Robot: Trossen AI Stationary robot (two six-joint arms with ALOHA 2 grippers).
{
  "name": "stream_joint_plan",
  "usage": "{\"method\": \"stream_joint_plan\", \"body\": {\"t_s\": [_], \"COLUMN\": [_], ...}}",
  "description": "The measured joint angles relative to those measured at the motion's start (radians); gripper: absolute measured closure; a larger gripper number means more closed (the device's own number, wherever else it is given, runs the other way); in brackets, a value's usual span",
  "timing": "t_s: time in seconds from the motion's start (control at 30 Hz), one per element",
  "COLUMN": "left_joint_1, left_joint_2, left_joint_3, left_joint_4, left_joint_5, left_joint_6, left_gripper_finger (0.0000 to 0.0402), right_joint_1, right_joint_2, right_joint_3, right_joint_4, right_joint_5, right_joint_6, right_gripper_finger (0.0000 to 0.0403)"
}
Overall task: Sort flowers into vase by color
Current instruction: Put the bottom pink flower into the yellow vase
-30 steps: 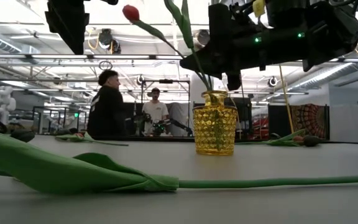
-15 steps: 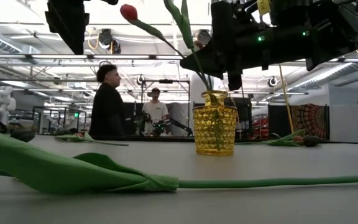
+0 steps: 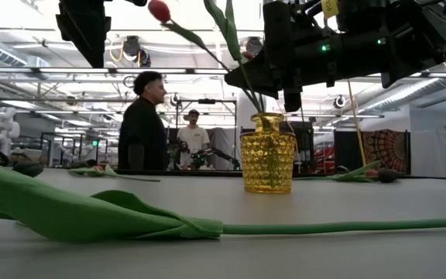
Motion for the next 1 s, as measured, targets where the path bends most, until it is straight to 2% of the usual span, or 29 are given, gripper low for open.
{"method": "stream_joint_plan", "body": {"t_s": [1.0], "left_joint_1": [0.0], "left_joint_2": [0.0], "left_joint_3": [-0.016], "left_joint_4": [-0.033], "left_joint_5": [-0.019], "left_joint_6": [-0.003], "left_gripper_finger": [0.0235], "right_joint_1": [0.006], "right_joint_2": [0.0], "right_joint_3": [0.0], "right_joint_4": [0.079], "right_joint_5": [0.006], "right_joint_6": [-0.052], "right_gripper_finger": [0.032]}}
